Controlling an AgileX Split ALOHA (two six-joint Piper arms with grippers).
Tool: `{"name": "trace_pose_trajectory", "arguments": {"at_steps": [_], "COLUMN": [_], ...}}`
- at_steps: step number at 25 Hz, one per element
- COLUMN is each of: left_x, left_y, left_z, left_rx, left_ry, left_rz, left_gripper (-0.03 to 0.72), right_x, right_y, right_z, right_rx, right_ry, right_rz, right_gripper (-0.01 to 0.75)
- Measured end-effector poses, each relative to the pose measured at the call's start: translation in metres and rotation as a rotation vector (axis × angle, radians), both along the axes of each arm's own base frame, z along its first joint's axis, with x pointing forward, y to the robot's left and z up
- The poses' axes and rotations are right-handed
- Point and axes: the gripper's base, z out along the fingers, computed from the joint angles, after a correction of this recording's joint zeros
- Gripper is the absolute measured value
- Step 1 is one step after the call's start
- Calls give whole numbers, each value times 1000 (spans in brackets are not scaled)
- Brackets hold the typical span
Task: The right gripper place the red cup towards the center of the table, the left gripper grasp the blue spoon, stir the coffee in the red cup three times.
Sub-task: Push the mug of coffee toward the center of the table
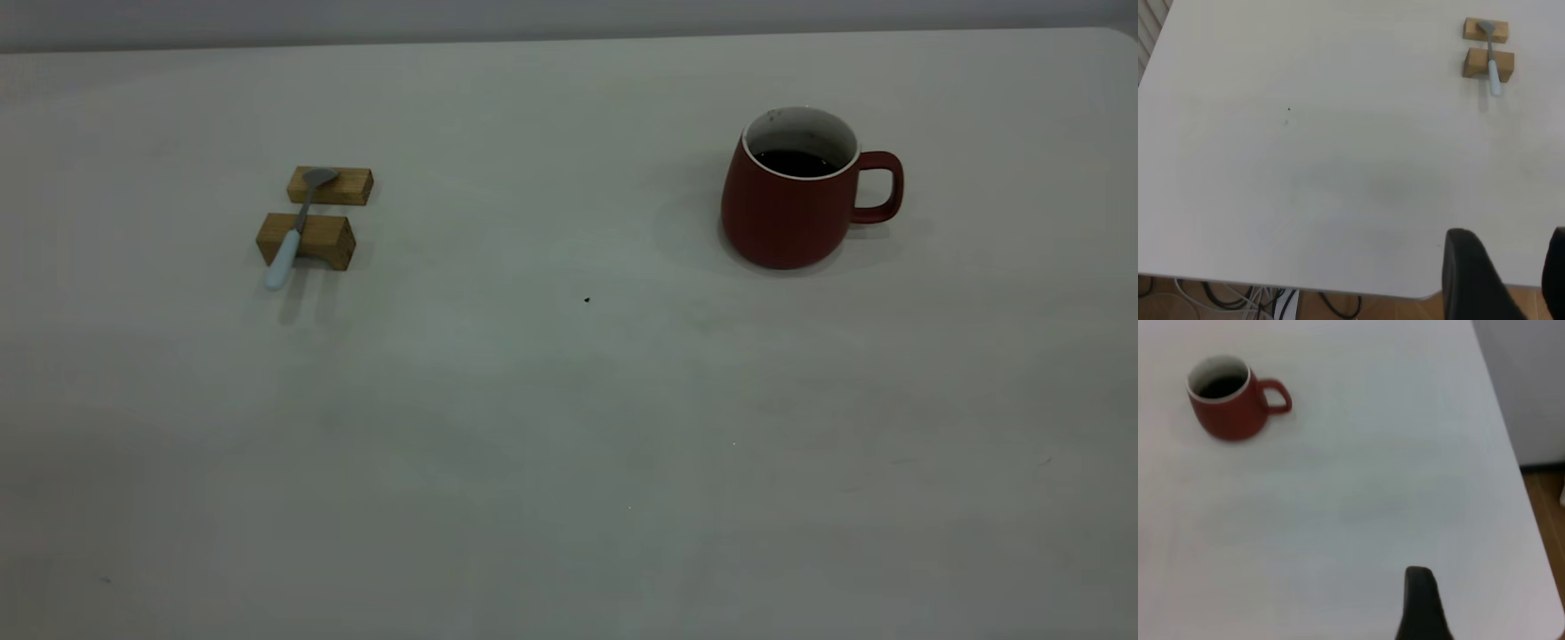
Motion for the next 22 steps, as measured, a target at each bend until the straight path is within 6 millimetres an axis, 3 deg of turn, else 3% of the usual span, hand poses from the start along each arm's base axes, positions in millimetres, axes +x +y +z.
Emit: {"name": "trace_pose_trajectory", "arguments": {"at_steps": [4,8,18,22], "left_x": [0,0,0,0], "left_y": [0,0,0,0], "left_z": [0,0,0,0], "left_rx": [0,0,0,0], "left_ry": [0,0,0,0], "left_rz": [0,0,0,0], "left_gripper": [341,341,341,341], "right_x": [28,78,236,298], "right_y": [2,6,18,22], "right_z": [7,4,-27,-61], "right_rx": [-7,-21,-199,-264], "right_ry": [83,148,308,427], "right_rz": [8,33,255,350], "right_gripper": [574,574,574,574]}}
